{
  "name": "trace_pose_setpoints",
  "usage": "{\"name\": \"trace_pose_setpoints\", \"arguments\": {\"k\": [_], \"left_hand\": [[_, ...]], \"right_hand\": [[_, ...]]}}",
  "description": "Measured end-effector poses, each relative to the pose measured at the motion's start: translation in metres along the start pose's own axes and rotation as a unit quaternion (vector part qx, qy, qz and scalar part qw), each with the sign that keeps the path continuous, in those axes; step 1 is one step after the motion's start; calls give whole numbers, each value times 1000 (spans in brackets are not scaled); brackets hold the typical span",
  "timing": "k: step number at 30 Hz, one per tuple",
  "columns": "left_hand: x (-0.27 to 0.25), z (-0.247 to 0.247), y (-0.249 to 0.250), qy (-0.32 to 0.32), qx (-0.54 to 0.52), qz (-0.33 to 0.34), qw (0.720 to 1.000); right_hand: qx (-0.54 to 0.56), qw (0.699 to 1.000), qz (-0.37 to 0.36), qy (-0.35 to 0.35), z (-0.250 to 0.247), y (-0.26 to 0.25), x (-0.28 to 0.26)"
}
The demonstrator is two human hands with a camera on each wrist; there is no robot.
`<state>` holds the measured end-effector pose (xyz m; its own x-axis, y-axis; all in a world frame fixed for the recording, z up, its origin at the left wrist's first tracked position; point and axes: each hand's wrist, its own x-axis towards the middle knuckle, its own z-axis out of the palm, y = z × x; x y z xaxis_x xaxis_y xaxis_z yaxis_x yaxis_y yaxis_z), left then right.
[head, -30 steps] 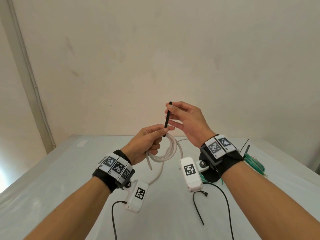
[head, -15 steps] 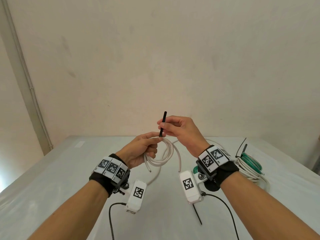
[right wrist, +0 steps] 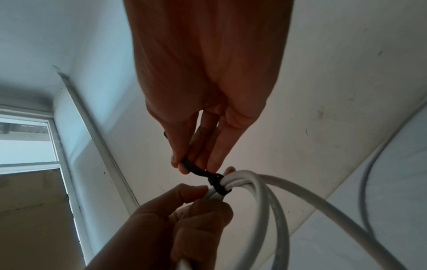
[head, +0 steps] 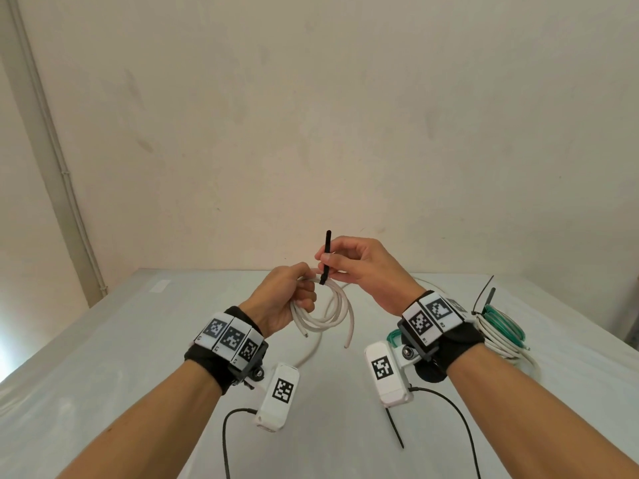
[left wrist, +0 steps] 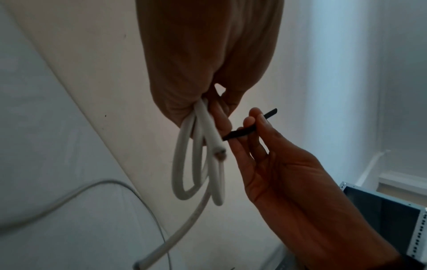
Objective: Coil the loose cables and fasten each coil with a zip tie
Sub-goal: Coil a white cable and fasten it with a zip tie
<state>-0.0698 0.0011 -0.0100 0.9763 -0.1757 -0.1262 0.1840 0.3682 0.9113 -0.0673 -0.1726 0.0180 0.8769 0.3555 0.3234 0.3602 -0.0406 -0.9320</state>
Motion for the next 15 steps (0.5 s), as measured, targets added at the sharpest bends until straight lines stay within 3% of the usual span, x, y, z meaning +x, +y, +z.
{"name": "trace_pose_setpoints", "arguments": {"k": [4, 7, 11, 15], "left_hand": [[-3, 5, -4, 5, -56, 4, 998], [-4, 8, -6, -5, -76, -6, 997], [-10, 13, -4, -36, 11, -7, 999], [-11, 13, -6, -69, 104, 39, 991]], "right_hand": [[-15, 999, 6, -35, -5, -5, -1], [-11, 1000, 11, -23, -10, -7, -2], [11, 999, -2, 53, -16, -6, -2], [-15, 997, -13, 70, -16, -7, 1]]}}
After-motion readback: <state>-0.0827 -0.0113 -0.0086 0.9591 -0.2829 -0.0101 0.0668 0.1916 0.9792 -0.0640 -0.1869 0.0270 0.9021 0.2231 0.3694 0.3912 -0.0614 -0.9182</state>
